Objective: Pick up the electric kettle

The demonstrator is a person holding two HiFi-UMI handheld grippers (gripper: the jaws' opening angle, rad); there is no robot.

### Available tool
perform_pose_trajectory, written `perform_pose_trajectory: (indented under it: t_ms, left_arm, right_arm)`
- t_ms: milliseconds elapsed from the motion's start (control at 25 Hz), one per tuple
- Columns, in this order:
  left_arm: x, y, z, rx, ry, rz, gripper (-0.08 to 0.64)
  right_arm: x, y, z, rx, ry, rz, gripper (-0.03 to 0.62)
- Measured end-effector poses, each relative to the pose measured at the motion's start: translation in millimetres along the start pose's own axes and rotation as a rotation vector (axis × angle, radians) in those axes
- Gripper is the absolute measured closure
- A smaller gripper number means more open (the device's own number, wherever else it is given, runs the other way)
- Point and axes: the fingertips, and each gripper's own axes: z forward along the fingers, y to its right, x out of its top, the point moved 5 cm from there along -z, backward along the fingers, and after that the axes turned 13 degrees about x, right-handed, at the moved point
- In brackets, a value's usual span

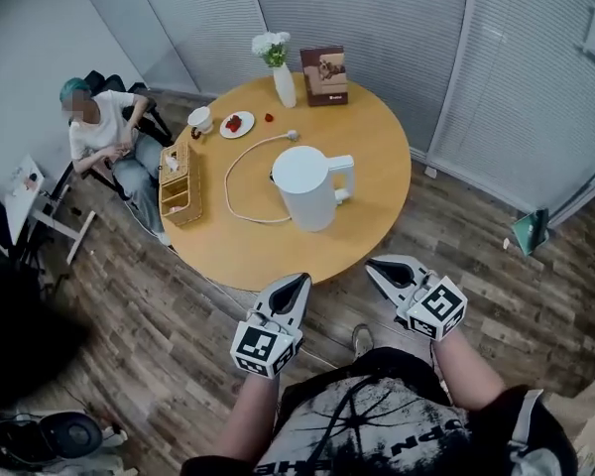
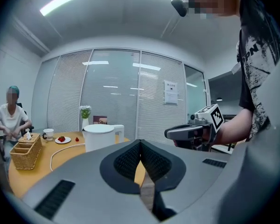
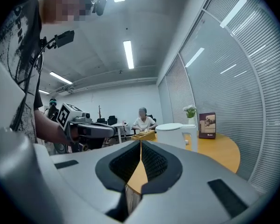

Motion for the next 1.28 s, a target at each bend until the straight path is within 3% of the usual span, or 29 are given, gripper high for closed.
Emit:
perform_pose_trajectory:
  t_ms: [680,1000,1280]
  left_arm:
    - [13.3,-2.1,52.3,0.107,-0.013,0.017,0.561]
    - [18.0,-22.5,64.8,0.117,-0.004,0.017,0.561]
    - [18.1,-55.5,84.7,0.077,0.003,0.015,0.561]
  right_arm:
    - [4.1,63.3,9.0,0.109,0.037,-0.001,0.571]
    - [6.7,85.3,22.7,0.085,0.029,-0.002,0.571]
    - [8.4,102.6,45.0,0.037,0.014,-0.007,0.571]
